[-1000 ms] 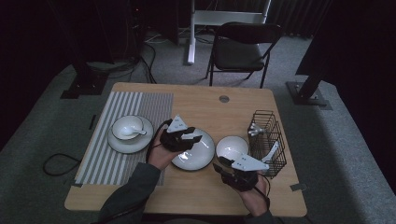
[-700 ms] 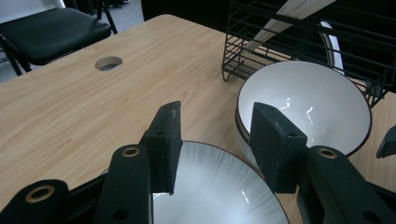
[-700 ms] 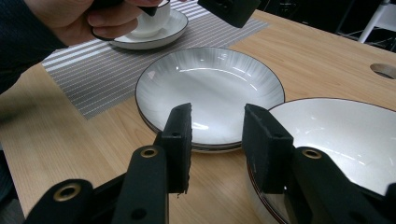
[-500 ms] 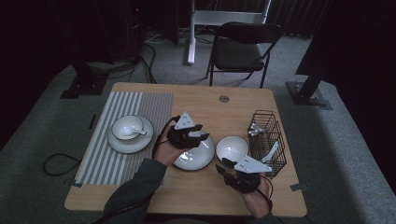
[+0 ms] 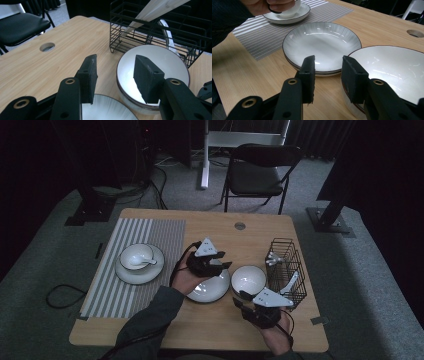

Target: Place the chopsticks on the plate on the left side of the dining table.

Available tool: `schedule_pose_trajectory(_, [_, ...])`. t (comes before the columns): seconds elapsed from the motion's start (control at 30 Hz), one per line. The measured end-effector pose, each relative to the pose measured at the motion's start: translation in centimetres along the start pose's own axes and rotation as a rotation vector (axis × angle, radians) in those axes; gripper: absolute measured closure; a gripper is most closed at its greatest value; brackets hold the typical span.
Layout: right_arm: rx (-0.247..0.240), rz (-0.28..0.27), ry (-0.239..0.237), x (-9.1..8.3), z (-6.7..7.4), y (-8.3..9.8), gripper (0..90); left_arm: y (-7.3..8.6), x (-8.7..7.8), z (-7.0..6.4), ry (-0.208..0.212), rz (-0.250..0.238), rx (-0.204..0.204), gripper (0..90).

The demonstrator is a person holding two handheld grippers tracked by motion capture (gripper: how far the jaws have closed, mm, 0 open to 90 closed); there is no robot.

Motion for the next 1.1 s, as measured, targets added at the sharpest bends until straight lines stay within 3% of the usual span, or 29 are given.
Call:
schedule_pose_trajectory(0.43, [0.01, -0.002, 0.008, -0.5, -0.1, 0.3, 63.2, -1.0, 1.7, -1.2, 0.035, 0.018, 0.045, 54.6])
schedule_pose_trajectory(0.6, [0.009, -0.005, 0.018, -0.6, -0.2, 0.4, 62.6, -1.7, 2.3, -1.7, 0.054, -0.002, 0.06, 54.7])
schedule_pose_trajectory(1.1, [0.025, -0.011, 0.029, -1.0, -0.7, 0.7, 62.5, -4.0, 4.2, -4.6, 0.104, -0.019, 0.126, 60.1])
Point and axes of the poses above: each handheld gripper's, and its own axes: x roughly forward along the jaws, y roughly out of its underside, z roughly to its left, the point moved 7 cm from there along x, roughly forward along the jaws, and after that the axes turned 6 degrees about -y, right-handed, at the moved point
